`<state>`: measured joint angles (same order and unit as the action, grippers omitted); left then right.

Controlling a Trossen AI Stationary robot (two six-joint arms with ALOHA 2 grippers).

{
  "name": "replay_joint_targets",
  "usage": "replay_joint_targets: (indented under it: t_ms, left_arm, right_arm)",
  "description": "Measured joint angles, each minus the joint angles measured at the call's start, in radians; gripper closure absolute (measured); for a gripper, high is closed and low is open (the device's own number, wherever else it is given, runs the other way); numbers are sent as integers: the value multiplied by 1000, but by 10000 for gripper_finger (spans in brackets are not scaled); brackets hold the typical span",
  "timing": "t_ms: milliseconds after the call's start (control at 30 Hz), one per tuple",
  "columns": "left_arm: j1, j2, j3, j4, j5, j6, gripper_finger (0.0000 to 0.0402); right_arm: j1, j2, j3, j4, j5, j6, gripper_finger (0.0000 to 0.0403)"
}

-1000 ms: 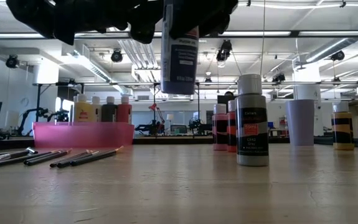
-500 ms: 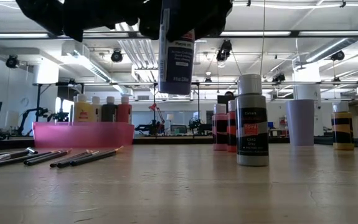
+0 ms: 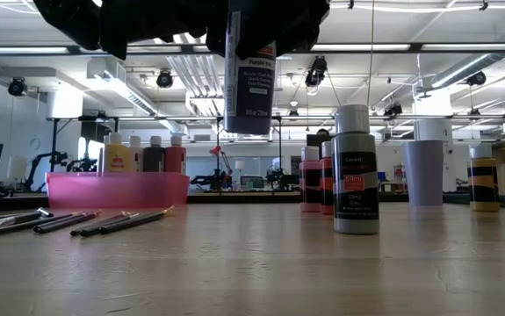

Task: Pick & Place Paint Supplies
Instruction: Put the purple paint bottle into the pink bin

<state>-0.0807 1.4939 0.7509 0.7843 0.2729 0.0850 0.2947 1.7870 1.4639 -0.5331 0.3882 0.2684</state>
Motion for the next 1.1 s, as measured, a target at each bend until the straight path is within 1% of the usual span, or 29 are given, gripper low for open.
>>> replay_joint_targets:
  t_ms: [133, 333, 433, 800, 1000, 1100]
  left_arm:
    - [0, -2, -1, -1, 0, 0, 209]
    - [-1, -2, 0, -3, -1, 6, 261]
    - [-1, -2, -1, -5, 0, 4, 277]
    - [0, -3, -1, -19, -1, -5, 276]
    - [0, -6, -1, -40, -3, -15, 276]
    - [0, -4, -7, -103, -15, -14, 276]
  right_arm:
    - [0, 0, 0, 3, 0, -1, 220]
    - [0, 0, 0, 2, -6, 3, 220]
    - [0, 0, 0, 1, -5, 3, 222]
    - [0, 1, 0, 0, -9, 4, 205]
    - [0, 1, 0, -3, -23, 20, 170]
    - [1, -1, 2, 5, -22, 23, 145]
